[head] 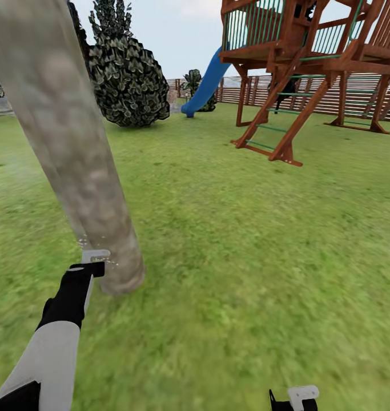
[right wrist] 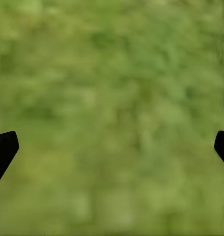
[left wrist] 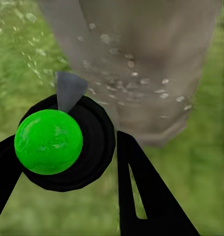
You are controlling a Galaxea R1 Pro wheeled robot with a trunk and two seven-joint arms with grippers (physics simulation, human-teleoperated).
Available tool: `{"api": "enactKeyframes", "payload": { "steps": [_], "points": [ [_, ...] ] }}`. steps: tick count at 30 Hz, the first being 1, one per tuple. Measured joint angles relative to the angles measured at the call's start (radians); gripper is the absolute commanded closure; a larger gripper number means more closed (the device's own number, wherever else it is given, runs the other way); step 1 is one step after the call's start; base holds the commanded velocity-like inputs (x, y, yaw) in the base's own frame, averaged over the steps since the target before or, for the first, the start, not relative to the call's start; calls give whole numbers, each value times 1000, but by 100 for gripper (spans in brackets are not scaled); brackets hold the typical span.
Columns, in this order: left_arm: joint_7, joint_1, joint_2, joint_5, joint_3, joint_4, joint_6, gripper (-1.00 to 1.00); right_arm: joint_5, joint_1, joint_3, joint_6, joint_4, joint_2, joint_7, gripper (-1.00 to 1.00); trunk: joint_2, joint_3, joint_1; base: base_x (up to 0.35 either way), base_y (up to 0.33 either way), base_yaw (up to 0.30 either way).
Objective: In the garden, pick up the pesticide atomizer on the floor and spray pesticide onto both trees until each tree trunk is fully covered.
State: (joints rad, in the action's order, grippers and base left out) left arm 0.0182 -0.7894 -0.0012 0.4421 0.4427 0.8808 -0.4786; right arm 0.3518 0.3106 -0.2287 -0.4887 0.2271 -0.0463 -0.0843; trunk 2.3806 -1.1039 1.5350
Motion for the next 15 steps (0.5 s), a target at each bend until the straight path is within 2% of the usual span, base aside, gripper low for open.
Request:
{"api": "enactKeyframes", "payload": {
  "steps": [9,15],
  "points": [
    [-2,-1,0,1,5,1,-2,100,0,0,0,1,0,0,0,-100,0,0,0,73,-273,12],
    [-6,-1,1,0,14,2,0,100,0,0,0,-1,1,0,0,-100,0,0,0,183,-239,252]
  ]
}}
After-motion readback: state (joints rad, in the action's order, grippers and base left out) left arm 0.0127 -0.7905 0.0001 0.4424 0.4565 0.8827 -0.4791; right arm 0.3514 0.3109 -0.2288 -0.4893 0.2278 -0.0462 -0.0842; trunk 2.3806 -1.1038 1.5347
